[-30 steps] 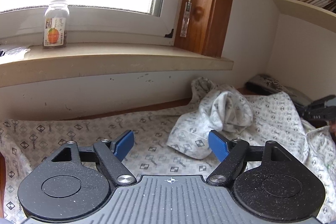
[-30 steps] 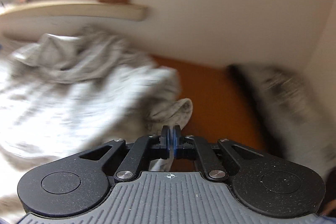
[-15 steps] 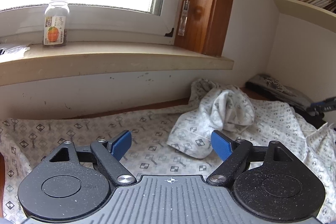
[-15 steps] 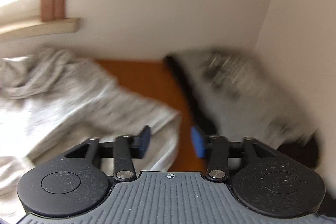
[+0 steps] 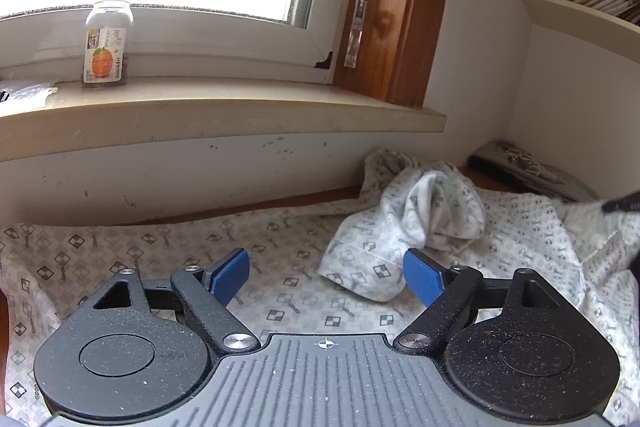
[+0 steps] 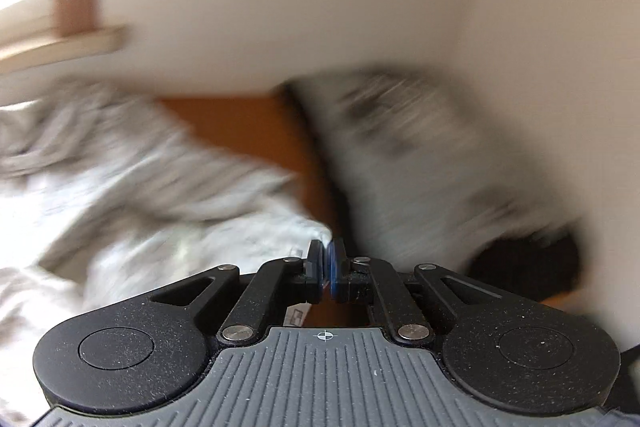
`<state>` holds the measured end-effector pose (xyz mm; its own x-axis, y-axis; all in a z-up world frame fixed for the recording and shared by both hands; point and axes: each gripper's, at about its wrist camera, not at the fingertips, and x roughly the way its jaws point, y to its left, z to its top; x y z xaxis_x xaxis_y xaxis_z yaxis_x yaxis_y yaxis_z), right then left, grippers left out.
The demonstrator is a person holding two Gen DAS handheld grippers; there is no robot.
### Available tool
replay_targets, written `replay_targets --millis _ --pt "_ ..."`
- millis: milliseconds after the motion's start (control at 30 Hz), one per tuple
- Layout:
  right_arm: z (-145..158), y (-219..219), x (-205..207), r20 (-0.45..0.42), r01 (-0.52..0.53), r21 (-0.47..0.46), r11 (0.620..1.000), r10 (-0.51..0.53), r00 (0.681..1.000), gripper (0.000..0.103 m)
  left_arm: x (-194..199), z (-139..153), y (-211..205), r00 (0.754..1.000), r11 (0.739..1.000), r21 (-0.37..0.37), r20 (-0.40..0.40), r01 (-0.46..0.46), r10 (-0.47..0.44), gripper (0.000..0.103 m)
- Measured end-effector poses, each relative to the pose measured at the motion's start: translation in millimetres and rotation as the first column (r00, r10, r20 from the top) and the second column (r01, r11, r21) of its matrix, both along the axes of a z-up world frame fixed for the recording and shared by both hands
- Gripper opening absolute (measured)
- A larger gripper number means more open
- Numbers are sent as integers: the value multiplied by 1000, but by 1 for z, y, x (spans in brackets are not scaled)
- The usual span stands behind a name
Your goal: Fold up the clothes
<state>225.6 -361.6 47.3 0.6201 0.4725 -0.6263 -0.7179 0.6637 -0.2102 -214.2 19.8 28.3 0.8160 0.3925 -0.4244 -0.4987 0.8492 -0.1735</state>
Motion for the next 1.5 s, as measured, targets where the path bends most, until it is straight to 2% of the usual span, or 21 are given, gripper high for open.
replay_targets --millis 100,167,200,233,400,567,700,733,767,800,833,967,1000,1133,1167,1233,1400,1500 --pt "4 4 -8 119 40 -61 997 -33 992 8 0 0 -1 1000 1000 4 -2 1 -1 87" --pt "6 6 -14 199 71 -98 993 -50 979 23 0 0 -1 1000 1000 6 -3 2 -2 87" --pt "6 7 -13 198 74 -91 993 -55 979 27 0 0 0 1000 1000 6 -3 2 -2 87" --pt "3 8 -10 158 66 -60 996 -56 986 30 0 0 0 1000 1000 5 -2 2 -2 87" --pt "-7 13 7 -46 44 101 994 -40 998 30 -1 0 1 1000 1000 -1 1 0 0 87" --pt "-18 17 23 -240 56 251 966 6 971 33 -1 0 0 1000 1000 4 1 2 -2 88" --pt "-27 29 35 -317 55 287 956 40 948 39 0 -1 0 1000 1000 -1 0 2 -2 88" --pt "-27 35 36 -317 48 289 956 48 947 39 0 -1 0 1000 1000 1 0 3 -3 88" --pt "-25 39 35 -309 36 293 956 59 949 33 0 -1 0 1000 1000 2 -1 4 -4 88" --pt "-21 44 36 -297 20 298 954 72 952 23 0 -1 0 1000 1000 2 -1 4 -4 88" --pt "-14 47 34 -283 8 316 949 86 955 5 0 -1 0 1000 1000 3 -2 5 -5 88" --pt "28 61 24 -218 -37 461 887 153 964 4 1 -1 0 1000 1000 5 -4 7 -7 89" --pt "33 67 20 -204 -49 463 885 160 966 5 1 -1 -1 1000 1000 6 -4 7 -7 89" --pt "39 89 8 -174 -95 384 918 174 969 11 0 -1 -1 1000 1000 10 0 7 -7 89" --pt "36 88 6 -174 -102 368 924 176 969 23 0 -1 -1 1000 1000 10 0 7 -7 89" --pt "26 78 5 -190 -93 343 935 165 968 36 0 -1 -2 1000 1000 11 -2 9 -9 89" --pt "-7 51 9 -249 -63 280 958 136 959 40 1 0 -3 1000 1000 17 -8 15 -15 89" --pt "-24 48 13 -261 -52 286 957 130 957 41 1 0 -3 1000 1000 14 -7 16 -16 89"
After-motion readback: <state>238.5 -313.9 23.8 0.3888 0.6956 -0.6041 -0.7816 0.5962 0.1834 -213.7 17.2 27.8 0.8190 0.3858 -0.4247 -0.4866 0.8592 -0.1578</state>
